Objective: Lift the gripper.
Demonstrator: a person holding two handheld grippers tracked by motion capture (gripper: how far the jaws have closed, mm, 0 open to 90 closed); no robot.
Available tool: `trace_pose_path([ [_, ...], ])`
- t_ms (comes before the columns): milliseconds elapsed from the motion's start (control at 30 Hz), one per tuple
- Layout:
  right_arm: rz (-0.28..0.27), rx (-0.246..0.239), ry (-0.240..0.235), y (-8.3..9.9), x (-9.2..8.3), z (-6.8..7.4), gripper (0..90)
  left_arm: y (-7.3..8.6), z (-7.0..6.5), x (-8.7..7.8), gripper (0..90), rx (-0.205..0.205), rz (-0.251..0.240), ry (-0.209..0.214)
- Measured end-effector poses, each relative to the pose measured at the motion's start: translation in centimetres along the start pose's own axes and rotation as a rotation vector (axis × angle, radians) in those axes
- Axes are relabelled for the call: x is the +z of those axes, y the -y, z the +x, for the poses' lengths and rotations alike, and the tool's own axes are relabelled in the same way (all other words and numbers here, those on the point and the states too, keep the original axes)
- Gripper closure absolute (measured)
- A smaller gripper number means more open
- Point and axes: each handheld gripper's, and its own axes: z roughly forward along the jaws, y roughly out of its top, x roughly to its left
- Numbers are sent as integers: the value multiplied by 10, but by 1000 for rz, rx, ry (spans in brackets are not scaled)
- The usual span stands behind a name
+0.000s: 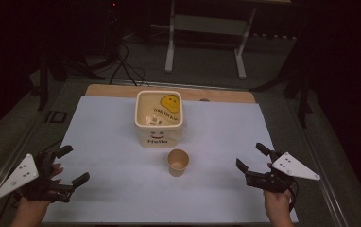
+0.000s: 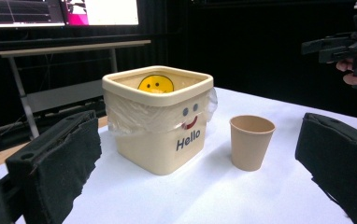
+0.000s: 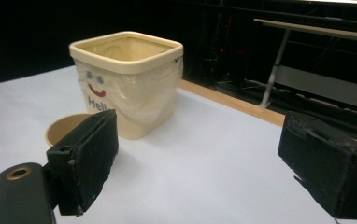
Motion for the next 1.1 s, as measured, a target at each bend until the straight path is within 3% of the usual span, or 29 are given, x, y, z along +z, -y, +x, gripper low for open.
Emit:
trace_pose_path([
  [267,8,18,4,-7,-7,-2,115,-3,-1,0,11,9,-5,1],
  [533,4,24,-49,-29,-10,-7,115,-6,-2,2,11,18,-1,5],
  [867,14,35,-185,-66,5,-13,107,-7,-3,3,11,21,6,15],
  [1100,20,9,-289,-89,24,-10,107,-7,-4,3,11,21,10,23],
])
